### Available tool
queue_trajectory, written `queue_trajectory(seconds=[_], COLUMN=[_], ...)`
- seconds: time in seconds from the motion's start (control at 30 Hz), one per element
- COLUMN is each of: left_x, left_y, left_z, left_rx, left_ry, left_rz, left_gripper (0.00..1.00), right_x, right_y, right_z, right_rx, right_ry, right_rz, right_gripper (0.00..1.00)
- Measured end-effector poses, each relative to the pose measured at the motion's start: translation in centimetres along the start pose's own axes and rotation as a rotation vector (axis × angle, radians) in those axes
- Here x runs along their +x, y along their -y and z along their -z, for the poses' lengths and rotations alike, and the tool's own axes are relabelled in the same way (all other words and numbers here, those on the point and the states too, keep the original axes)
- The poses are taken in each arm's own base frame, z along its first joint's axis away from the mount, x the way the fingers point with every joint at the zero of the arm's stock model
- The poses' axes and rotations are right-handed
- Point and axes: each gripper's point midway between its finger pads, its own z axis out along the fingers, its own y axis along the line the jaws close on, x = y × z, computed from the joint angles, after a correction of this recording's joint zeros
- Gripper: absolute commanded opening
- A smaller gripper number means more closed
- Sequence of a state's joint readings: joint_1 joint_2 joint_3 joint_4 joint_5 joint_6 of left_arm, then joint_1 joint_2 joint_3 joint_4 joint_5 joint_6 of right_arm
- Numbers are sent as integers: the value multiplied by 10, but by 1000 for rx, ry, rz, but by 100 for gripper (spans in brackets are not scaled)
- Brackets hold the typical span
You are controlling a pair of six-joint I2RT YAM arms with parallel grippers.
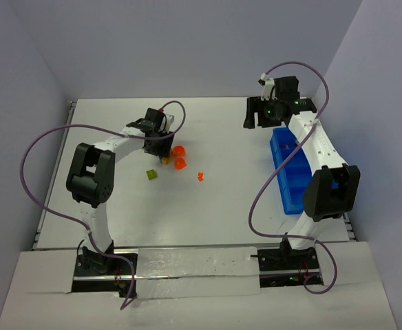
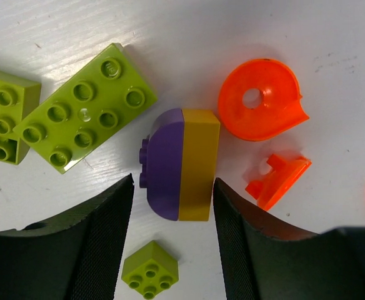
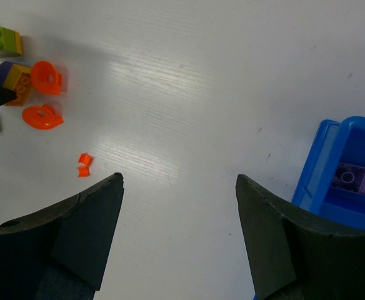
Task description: Sort the legos into containers by color
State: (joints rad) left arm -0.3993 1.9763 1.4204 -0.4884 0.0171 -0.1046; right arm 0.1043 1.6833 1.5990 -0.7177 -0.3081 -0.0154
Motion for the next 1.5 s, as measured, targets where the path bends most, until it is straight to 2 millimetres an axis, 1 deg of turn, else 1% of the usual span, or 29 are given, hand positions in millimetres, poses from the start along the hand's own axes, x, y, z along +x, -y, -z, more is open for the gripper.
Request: queue_trajectory(seconds=[0.2, 0.27, 0.43, 0.47, 0.53, 0.6, 0.67, 0.7, 0.73, 0.83, 0.97, 1.03, 1.1, 1.17, 1.27, 1.37, 1.43, 1.5], left_x=[0, 2, 3, 3, 3, 2, 2, 1, 0, -1, 6, 7, 1, -8, -23, -32, -33, -26], left_y=[0, 0, 0, 0, 0, 1, 1, 1, 2, 1, -1, -1, 2, 8, 23, 38, 48, 58], left_z=[-9, -11, -13, -13, -14, -14, -14, -14, -15, -15, -6, 7, 28, 58, 115, 164, 183, 191], left_rx=[-3, -4, -5, -5, -4, -2, 2, 6, 9, 16, 23, 33, 60, 99, 163, 209, 248, 297], left_ry=[-13, -18, -24, -23, -23, -21, -19, -15, -10, 13, 27, 45, 97, 175, 342, 490, 546, 563], left_rz=[0, 0, 4, 4, 1, -7, -16, -22, -31, -71, -154, -206, -299, -396, -588, -767, -867, -950], left_gripper=[58, 55, 53, 50, 39, 18, 4, 1, 0, 0, 0, 0, 0, 0, 0, 0, 0, 0], right_x=[0, 0, 0, 0, -1, -1, -1, 0, 0, -1, -2, -2, -2, -2, -1, 0, 1, 4], right_y=[0, 0, -1, -1, -2, -4, -5, -6, -7, -14, -24, -31, -40, -50, -66, -81, -93, -107], right_z=[0, 0, 0, 0, 1, 1, 1, 1, 1, 3, 5, 6, 8, 10, 16, 22, 25, 27], right_rx=[-1, -1, -5, -8, -12, -18, -27, -32, -40, -77, -131, -169, -221, -275, -365, -446, -492, -534], right_ry=[0, 0, 0, -1, 1, 2, 0, -2, -4, -3, -1, -2, -4, -7, -14, -25, -37, -52], right_rz=[0, 0, 0, 0, 1, 1, 0, 0, -1, 0, 0, 0, -10, -22, -40, -58, -66, -69], right_gripper=[80, 80, 80, 81, 81, 81, 81, 81, 81, 81, 81, 81, 81, 81, 81, 81, 81, 81])
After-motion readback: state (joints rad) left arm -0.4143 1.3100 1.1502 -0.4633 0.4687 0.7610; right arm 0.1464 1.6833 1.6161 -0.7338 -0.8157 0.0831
